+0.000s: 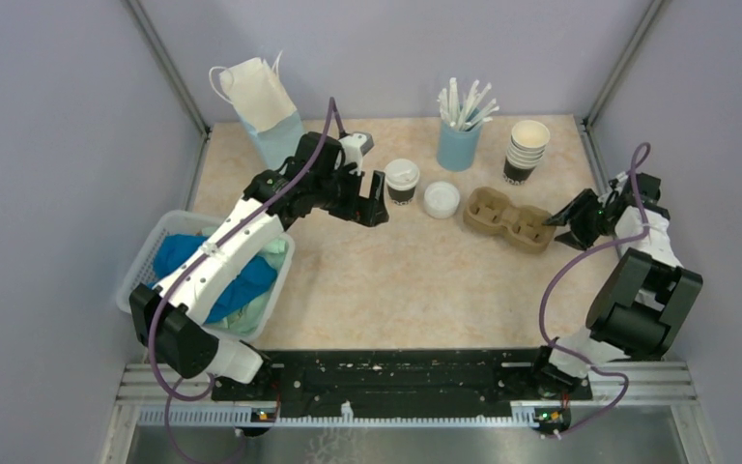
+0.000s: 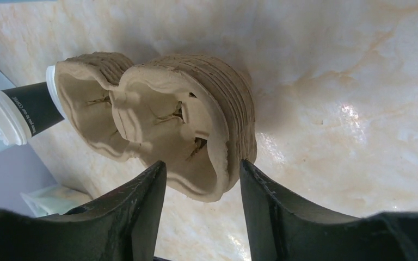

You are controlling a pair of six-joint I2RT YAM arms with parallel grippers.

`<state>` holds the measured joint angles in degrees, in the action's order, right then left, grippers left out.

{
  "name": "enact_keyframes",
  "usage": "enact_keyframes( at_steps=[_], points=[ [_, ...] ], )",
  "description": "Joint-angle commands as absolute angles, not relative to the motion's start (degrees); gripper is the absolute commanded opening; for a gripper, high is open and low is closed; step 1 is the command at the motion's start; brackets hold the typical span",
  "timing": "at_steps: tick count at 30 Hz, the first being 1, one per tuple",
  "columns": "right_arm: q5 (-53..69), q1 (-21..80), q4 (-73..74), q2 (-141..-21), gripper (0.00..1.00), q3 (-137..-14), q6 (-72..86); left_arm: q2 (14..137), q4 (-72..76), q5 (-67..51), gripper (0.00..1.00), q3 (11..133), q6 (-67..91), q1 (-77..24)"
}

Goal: Pack the takeout coffee

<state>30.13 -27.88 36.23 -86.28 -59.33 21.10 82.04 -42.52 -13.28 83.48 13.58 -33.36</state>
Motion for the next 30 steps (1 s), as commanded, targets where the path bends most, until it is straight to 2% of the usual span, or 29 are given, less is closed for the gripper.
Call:
enact_keyframes(
  at_steps=[1,16,20,28,30],
  points=[
    [32.92,-28.44,32.84,-87.59,0.50,-60.87,20.42,82.03,-41.42,-14.62,0.98,84.64,12.44,-33.28],
    [36.74,-28.98,28.38,-87.77,0.42,-56.83,22.54,81.87,-41.95,-14.47,0.98,84.72,12.21,-33.22],
    [38.11,-29.45,25.99,-87.32,0.35,-55.22,24.05,81.62,-41.84,-14.36,0.98,84.48,12.26,-33.23],
    [39.24,-30.82,21.63,-87.45,0.32,-51.57,25.08,81.07,-41.83,-14.38,0.98,83.74,12.48,-33.27],
    [39.71,-31.29,20.08,-87.62,0.28,-50.56,25.64,80.95,-41.84,-14.35,0.98,83.65,12.48,-33.22]
  ],
)
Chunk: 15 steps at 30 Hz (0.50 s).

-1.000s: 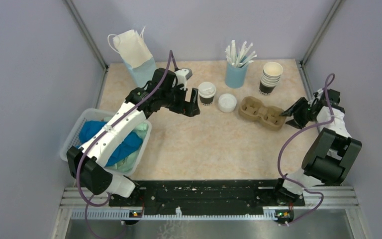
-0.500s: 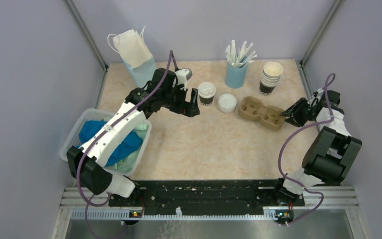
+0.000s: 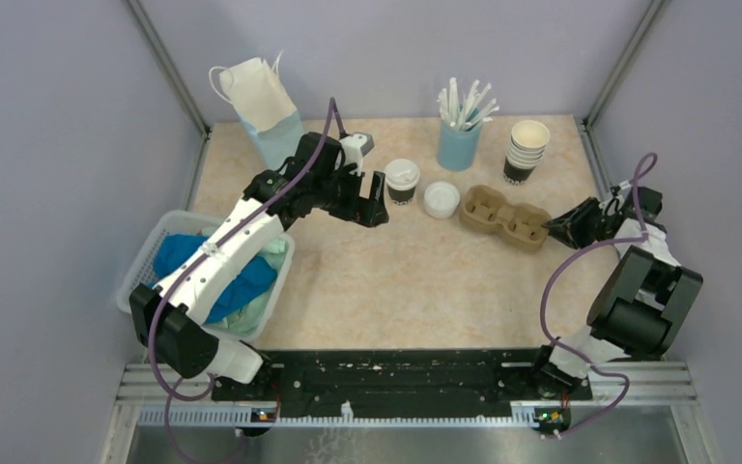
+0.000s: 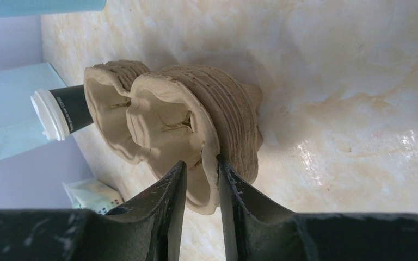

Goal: Pack the takeout coffee

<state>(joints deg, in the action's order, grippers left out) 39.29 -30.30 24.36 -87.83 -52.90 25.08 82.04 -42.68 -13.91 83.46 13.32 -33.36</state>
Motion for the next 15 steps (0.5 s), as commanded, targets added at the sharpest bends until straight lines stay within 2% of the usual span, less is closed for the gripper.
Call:
enact_keyframes(
  at_steps=[1,5,10,13,15],
  points=[
    [40.22,-31.51,19.23,-87.77,0.26,-50.06,25.99,80.87,-41.77,-14.45,0.98,83.53,12.52,-33.22],
    [41.79,-32.18,15.83,-87.78,0.14,-48.32,27.41,80.72,-41.89,-14.38,0.98,83.56,12.66,-33.22],
    [43.49,-32.83,11.83,-86.75,0.11,-46.52,30.27,80.64,-42.09,-14.16,0.98,83.46,12.74,-33.28],
    [43.29,-32.81,12.28,-86.45,0.00,-46.96,29.91,80.69,-42.09,-14.14,0.98,83.56,12.74,-33.20],
    [43.06,-32.81,14.62,-85.72,0.00,-48.43,29.11,80.69,-42.02,-14.13,0.98,83.68,12.74,-33.16]
  ],
)
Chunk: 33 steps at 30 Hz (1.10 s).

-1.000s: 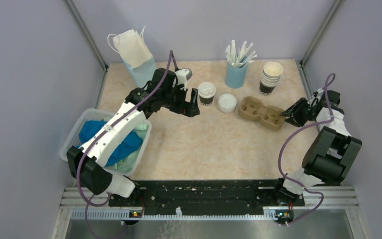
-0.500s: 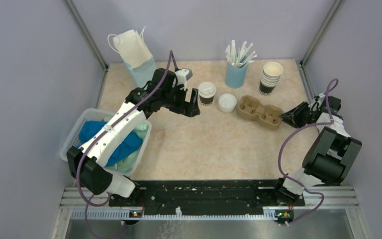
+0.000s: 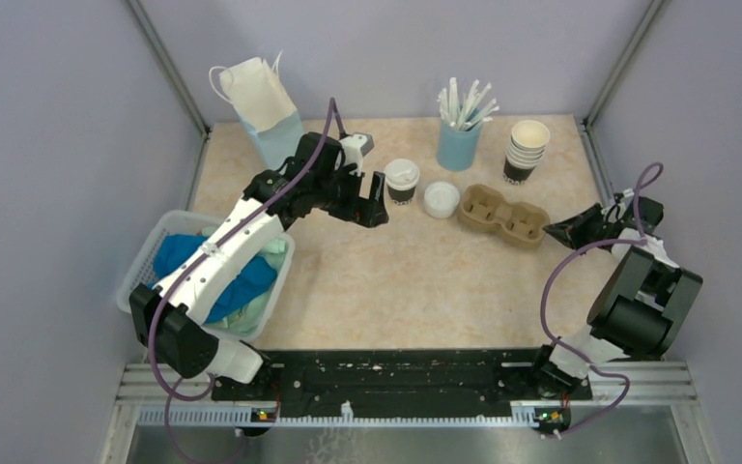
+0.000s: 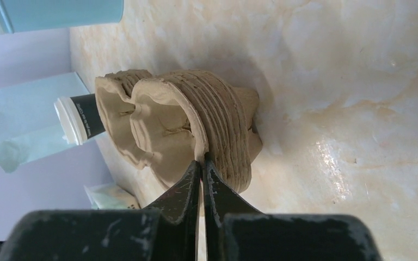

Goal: Pack the takeout coffee

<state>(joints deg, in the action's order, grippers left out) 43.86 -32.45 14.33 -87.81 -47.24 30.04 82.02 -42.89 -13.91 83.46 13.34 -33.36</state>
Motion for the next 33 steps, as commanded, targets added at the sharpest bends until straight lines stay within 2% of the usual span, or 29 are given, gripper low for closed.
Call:
enact_keyframes(
  at_steps=[1,10,18,33],
  points=[
    [42.51,-32.79,16.46,-84.52,0.00,-49.48,28.69,80.70,-42.03,-14.15,0.98,83.72,12.70,-33.15],
    [37.25,-32.79,28.50,-76.82,0.00,-54.13,31.31,81.71,-42.39,-13.77,0.98,84.84,12.00,-33.14],
    [30.66,-32.78,33.87,-76.87,0.00,-55.76,24.94,81.85,-42.37,-13.77,0.98,84.59,11.95,-33.14],
    [37.50,-33.00,21.02,-77.81,0.18,-45.92,29.94,80.46,-42.27,-13.22,0.98,83.00,11.78,-33.18]
  ],
)
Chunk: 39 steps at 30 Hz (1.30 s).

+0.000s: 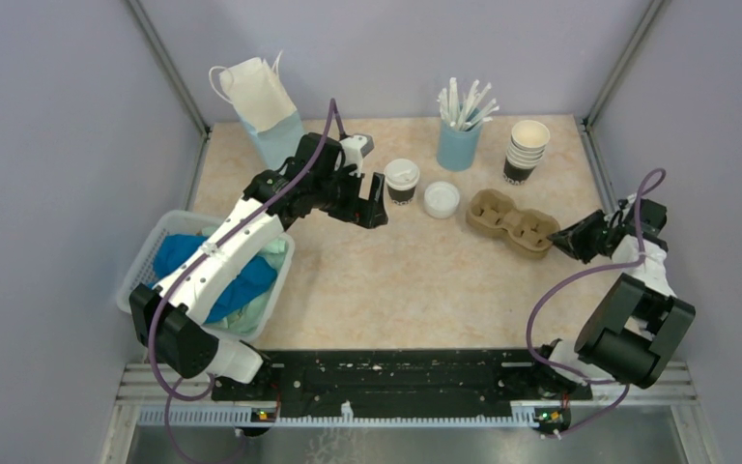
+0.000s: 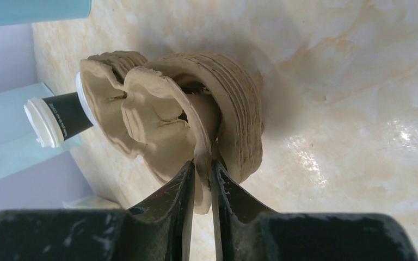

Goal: Pack the takeout coffee

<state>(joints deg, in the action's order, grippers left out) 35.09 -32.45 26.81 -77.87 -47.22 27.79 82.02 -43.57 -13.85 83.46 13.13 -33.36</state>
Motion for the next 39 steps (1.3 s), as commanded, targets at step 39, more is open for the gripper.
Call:
enact_keyframes(
  at_steps=[39],
  points=[
    [25.88,-26.21,48.15,-67.46,0.00,-76.41,30.55,82.41,-43.81,-9.72,0.98,87.85,16.77,-30.89]
  ],
)
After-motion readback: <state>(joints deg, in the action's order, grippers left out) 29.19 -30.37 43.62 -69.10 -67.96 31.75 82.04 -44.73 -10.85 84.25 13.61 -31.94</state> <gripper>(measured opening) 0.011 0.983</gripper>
